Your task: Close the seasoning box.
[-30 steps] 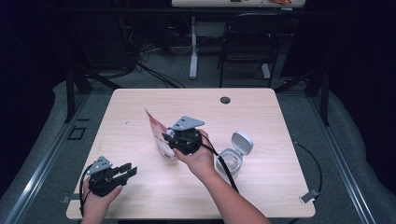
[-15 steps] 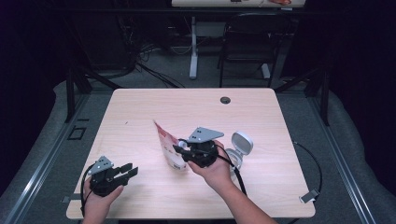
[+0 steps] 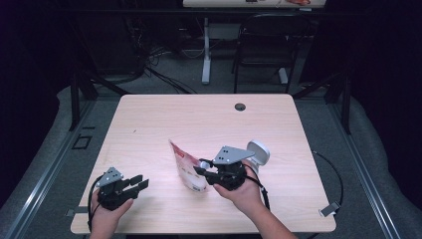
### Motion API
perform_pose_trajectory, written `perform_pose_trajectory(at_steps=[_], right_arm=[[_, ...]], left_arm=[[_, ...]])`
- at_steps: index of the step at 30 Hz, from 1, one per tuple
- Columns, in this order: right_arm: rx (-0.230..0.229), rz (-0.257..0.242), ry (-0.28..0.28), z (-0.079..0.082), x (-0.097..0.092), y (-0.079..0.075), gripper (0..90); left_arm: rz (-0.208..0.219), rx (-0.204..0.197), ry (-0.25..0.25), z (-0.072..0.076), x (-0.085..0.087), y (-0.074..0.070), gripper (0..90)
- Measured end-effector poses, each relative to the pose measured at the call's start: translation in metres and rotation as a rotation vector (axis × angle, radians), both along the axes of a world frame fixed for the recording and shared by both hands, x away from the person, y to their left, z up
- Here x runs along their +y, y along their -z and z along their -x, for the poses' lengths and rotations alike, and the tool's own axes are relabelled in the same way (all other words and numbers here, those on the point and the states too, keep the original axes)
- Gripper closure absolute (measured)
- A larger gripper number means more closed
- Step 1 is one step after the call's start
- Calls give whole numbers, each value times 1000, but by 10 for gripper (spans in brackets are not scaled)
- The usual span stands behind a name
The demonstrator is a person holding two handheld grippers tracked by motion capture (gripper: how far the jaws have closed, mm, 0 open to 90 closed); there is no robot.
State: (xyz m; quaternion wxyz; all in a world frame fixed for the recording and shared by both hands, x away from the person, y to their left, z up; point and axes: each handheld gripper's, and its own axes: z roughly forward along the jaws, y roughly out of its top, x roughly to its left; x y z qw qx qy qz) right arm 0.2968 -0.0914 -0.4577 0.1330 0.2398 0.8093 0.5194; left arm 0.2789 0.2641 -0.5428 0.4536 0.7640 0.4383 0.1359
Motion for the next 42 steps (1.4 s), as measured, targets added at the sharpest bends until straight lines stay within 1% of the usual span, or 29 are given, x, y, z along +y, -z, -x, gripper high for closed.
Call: perform_pose_trajectory(at_steps=[3,7,9,12,15,16,18,20,21,26,28,30,31,33,34,36,39,42], right_arm=[[2,1,-14,2,-4,0,706],[4,-14,-39,4,-10,1,706],[12,-24,-54,4,-14,2,706],[15,-33,-72,3,-18,3,706],[4,-27,-89,3,-19,3,705],[-6,-20,-93,3,-19,2,705],[-14,-13,-93,2,-20,2,705],[-18,-12,-94,2,-20,2,704],[-21,-17,-92,2,-20,3,704],[-19,-46,-80,2,-21,6,701],[-24,-51,-71,3,-22,7,700],[-30,-57,-60,5,-22,8,699],[-28,-65,-55,6,-23,8,697],[-19,-85,-41,7,-24,10,682],[-19,-93,-34,7,-25,12,677],[-15,-102,-27,8,-27,14,675],[-13,-84,-14,9,-28,17,682],[-10,-79,7,11,-30,21,693]], left_arm=[[-1,-1,-3,0,0,0,644],[-1,1,2,0,-1,0,644],[-12,5,6,1,-1,0,644],[-7,3,4,0,-2,0,644],[-10,3,8,0,-3,1,644],[-13,4,11,0,-4,1,642],[-15,11,16,0,-4,1,639],[-9,6,18,0,-5,1,633],[-14,9,19,0,-5,1,632],[-14,2,23,1,-8,2,619],[-15,5,32,0,-9,1,609],[-14,-6,45,0,-11,1,592],[-20,-5,57,0,-12,0,585],[-25,-17,68,0,-14,-1,570],[-30,-23,72,-1,-14,-2,564],[-23,-31,72,-1,-16,-4,549],[-16,-46,78,-3,-19,-10,537],[-14,-55,102,-6,-24,-17,531]])
